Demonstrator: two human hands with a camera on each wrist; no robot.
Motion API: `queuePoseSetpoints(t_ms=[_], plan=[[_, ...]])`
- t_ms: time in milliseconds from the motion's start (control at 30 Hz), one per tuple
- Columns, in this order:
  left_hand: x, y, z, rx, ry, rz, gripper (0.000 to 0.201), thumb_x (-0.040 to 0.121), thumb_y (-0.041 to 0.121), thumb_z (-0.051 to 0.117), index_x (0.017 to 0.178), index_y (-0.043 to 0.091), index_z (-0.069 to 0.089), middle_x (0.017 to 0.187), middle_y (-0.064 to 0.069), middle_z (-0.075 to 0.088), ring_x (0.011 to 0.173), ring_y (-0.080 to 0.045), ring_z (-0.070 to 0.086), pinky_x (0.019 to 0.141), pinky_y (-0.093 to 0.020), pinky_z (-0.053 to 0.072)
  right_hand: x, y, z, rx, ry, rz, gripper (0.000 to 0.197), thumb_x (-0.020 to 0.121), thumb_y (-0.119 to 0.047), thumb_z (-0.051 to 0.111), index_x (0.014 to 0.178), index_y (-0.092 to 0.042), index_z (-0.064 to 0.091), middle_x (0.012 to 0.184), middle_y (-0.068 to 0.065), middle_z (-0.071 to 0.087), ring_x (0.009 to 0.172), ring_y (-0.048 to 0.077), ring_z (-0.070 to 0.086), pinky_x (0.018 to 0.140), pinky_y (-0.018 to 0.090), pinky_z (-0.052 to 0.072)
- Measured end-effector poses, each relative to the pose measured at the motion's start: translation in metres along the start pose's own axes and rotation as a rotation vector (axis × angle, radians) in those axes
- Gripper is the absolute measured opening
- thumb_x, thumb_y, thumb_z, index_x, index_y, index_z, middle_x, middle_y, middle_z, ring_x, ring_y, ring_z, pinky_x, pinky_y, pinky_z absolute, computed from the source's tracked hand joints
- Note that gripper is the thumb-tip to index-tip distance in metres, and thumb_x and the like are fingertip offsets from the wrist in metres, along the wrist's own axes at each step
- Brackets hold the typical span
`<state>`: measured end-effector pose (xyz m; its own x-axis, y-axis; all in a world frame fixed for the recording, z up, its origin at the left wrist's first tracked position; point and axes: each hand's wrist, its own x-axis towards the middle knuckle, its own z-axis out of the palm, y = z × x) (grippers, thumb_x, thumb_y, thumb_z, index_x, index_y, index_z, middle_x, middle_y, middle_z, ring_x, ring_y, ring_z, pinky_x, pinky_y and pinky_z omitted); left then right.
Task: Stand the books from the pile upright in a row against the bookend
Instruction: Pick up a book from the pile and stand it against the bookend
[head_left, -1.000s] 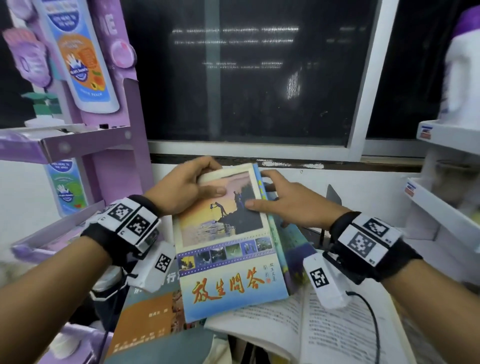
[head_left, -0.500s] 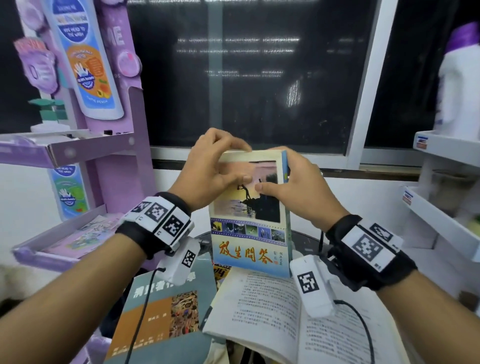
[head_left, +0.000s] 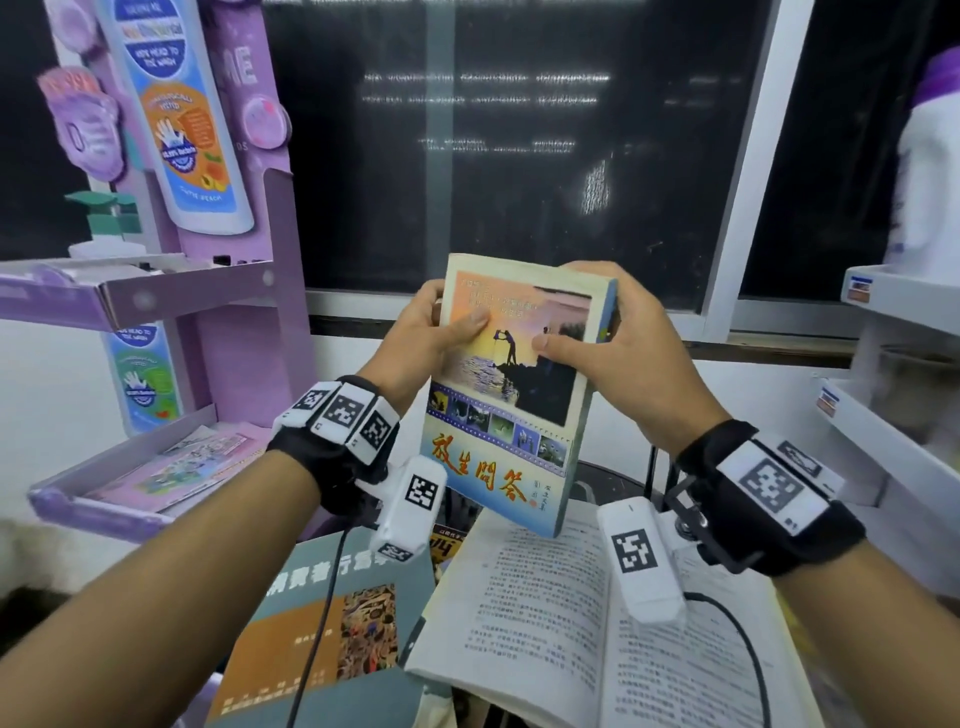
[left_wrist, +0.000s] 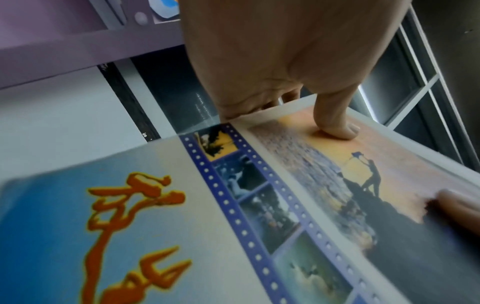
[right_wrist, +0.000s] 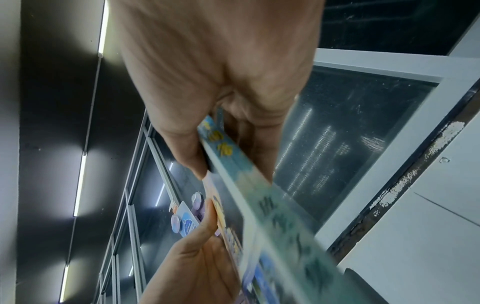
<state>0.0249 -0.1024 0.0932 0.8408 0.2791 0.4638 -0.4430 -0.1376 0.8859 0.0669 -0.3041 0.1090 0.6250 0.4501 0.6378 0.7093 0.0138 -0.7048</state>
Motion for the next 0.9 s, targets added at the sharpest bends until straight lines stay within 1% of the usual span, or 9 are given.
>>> queuePoseSetpoints(t_ms=[100,167,333,400,500,600,733,833,900], plan=[[0.005,-0.006,-0.001,-0.041,0.022,-0.001,0.037,0.089,0.011,0.061,0.123,0.012,0.045,0.107,-0.009,0.068,0.088,-0.022,0.071,0.07,-0.032,0.058,0.002,-0.005,0.0,-0.032,-0.069,0.062,0.027,0.09,-0.02,0.066,0.114,-0.026,0.055,0.103,-0.007,0.067,0.093,0.014,0.071,0.061,0.037,0.062],[0.009,-0.011,-0.004,-0.061,0.04,0.002,0.037,0.088,0.009,0.063,0.121,0.012,0.046,0.105,-0.01,0.069,0.085,-0.023,0.071,0.067,-0.033,0.058,0.004,-0.009,-0.001,-0.082,-0.132,0.108,0.025,0.092,-0.02,0.063,0.115,-0.025,0.055,0.101,-0.007,0.068,0.087,0.014,0.073,0.055,0.038,0.061],[0.017,-0.016,-0.007,0.006,0.018,-0.003,0.034,0.089,0.012,0.063,0.118,0.018,0.046,0.105,-0.007,0.07,0.089,-0.025,0.071,0.072,-0.037,0.059,0.016,-0.016,-0.003,-0.203,-0.239,0.15,0.028,0.091,-0.016,0.064,0.117,-0.023,0.055,0.104,-0.003,0.068,0.083,0.017,0.073,0.05,0.038,0.06],[0.021,-0.017,-0.004,0.021,0.024,-0.014,0.034,0.089,0.014,0.063,0.118,0.018,0.047,0.105,-0.007,0.07,0.089,-0.024,0.071,0.072,-0.036,0.058,0.021,-0.015,-0.001,-0.28,-0.226,0.133,0.026,0.092,-0.013,0.06,0.117,-0.021,0.056,0.104,-0.002,0.067,0.082,0.017,0.073,0.048,0.037,0.059],[0.03,-0.019,0.001,0.042,0.034,-0.035,0.038,0.091,0.018,0.061,0.126,0.016,0.047,0.112,-0.009,0.068,0.093,-0.022,0.07,0.075,-0.03,0.057,0.028,-0.012,0.002,-0.335,-0.156,0.114,0.023,0.094,-0.011,0.055,0.114,-0.021,0.057,0.102,0.001,0.068,0.079,0.015,0.072,0.045,0.033,0.058],[0.038,-0.024,0.002,0.13,0.056,-0.052,0.043,0.094,0.024,0.058,0.134,0.017,0.046,0.122,-0.003,0.063,0.1,-0.011,0.064,0.075,-0.017,0.046,0.036,-0.004,0.003,-0.388,-0.103,0.111,0.021,0.094,-0.011,0.052,0.112,-0.02,0.058,0.1,0.003,0.068,0.077,0.014,0.071,0.043,0.03,0.057],[0.047,-0.041,-0.01,0.214,0.148,-0.111,0.042,0.095,0.02,0.055,0.136,0.014,0.046,0.136,-0.004,0.053,0.118,-0.016,0.05,0.093,-0.027,0.034,0.049,0.009,0.005,-0.468,-0.056,0.134,0.02,0.094,-0.012,0.049,0.11,-0.02,0.058,0.102,0.007,0.066,0.073,0.017,0.069,0.043,0.033,0.058],[0.051,-0.061,-0.02,0.276,0.169,-0.185,0.039,0.095,0.017,0.054,0.134,0.013,0.049,0.136,-0.007,0.053,0.118,-0.017,0.049,0.095,-0.029,0.034,0.058,0.025,0.014,-0.545,-0.035,0.17,0.02,0.095,-0.013,0.047,0.113,-0.017,0.056,0.102,0.008,0.065,0.073,0.018,0.059,0.047,0.038,0.059],[0.054,-0.075,-0.026,0.32,0.16,-0.246,0.038,0.095,0.018,0.054,0.133,0.014,0.051,0.135,-0.008,0.054,0.114,-0.018,0.05,0.095,-0.031,0.035,0.065,0.038,0.023,-0.593,-0.023,0.194,0.018,0.095,-0.015,0.046,0.111,-0.015,0.055,0.1,0.009,0.063,0.076,0.021,0.06,0.049,0.04,0.059]])
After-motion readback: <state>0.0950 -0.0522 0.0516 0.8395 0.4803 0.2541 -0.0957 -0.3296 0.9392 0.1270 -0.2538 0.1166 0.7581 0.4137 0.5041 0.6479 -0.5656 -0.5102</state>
